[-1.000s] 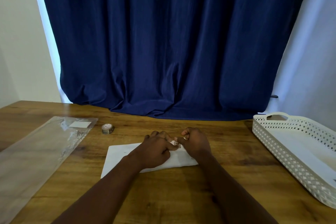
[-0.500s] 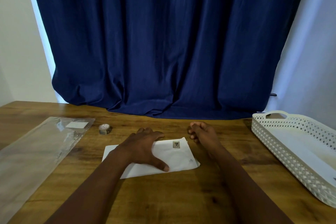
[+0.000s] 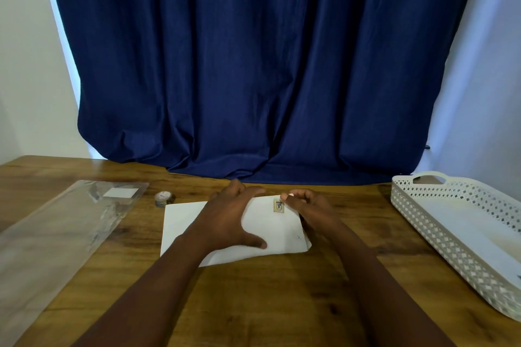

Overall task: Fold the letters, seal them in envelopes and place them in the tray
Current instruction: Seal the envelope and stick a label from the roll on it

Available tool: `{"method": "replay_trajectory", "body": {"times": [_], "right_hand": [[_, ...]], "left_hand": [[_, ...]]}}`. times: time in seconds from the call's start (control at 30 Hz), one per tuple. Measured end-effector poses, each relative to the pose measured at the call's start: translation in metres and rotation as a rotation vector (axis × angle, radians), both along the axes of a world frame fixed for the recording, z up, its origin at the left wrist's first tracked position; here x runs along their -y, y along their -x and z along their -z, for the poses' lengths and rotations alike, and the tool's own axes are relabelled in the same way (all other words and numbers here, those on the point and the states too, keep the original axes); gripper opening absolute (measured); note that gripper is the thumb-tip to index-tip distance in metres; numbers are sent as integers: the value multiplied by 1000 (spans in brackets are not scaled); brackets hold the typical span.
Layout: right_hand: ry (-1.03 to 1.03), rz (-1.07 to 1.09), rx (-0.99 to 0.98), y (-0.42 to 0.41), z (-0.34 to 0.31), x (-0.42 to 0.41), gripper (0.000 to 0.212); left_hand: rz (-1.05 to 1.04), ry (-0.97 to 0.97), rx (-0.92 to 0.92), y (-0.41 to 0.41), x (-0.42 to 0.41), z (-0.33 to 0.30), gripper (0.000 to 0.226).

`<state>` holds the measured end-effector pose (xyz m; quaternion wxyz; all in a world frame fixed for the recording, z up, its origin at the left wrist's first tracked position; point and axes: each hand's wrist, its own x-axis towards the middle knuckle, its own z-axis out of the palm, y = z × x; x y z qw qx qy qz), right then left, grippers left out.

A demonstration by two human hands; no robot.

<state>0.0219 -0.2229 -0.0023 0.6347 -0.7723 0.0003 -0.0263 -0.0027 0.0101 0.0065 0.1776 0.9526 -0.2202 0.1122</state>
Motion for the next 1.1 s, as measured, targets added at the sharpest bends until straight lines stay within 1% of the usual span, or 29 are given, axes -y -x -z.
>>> {"method": "replay_trajectory", "body": {"times": [0.07, 0.13, 0.17, 0.23, 0.33, 0.4, 0.5, 0.57, 0.63, 0.7, 0.77, 0.87, 0.9, 0.97, 1.0, 1.07, 1.1], "right_hand": [[-11, 17, 10, 1, -1, -2, 36], [31, 44, 24, 2, 0, -5, 48], [51, 52, 30, 2, 1, -6, 50], [94, 42, 37, 1, 4, -8, 41], [179, -6, 60, 0, 8, -8, 17], [182, -20, 60, 0, 8, -7, 10], [101, -27, 33, 0, 7, -5, 9], [-5, -30, -1, 2, 4, -1, 12], [-133, -21, -40, 3, 0, 4, 16], [-250, 18, -76, 3, -4, 11, 18], [-378, 38, -84, 4, -6, 16, 27], [-585, 38, -102, 6, -8, 20, 47], [-611, 15, -124, 7, -9, 18, 53], [-544, -91, -175, 10, -9, 12, 64], [-490, -158, -185, 12, -8, 7, 66], [-417, -266, -161, 14, -5, -3, 59], [-408, -279, -149, 15, -5, -7, 53]], "left_hand": [[-60, 14, 89, -1, 1, -2, 111], [-121, 35, 151, -2, 0, -3, 108], [-148, 45, 175, -2, 0, -4, 107], [-190, 86, 202, -2, 0, -5, 105], [-211, 155, 201, -2, 2, -6, 102], [-208, 161, 203, -3, 2, -6, 98], [-221, 182, 205, -1, 1, -7, 88], [-260, 184, 215, 0, -2, -7, 77], [-298, 178, 193, 0, -8, -10, 60], [-297, 228, 116, -2, -13, -12, 37], [-257, 360, 22, -5, -15, -13, 19], [-195, 629, -29, -6, -11, -16, 7], [-185, 727, -40, -6, -9, -17, 4], [-166, 957, -86, -4, -6, -21, 1], [-159, 1095, -131, -3, -4, -22, 3], [-173, 1325, -254, -1, -1, -24, 13], [-180, 1396, -321, 0, 1, -23, 17]]}}
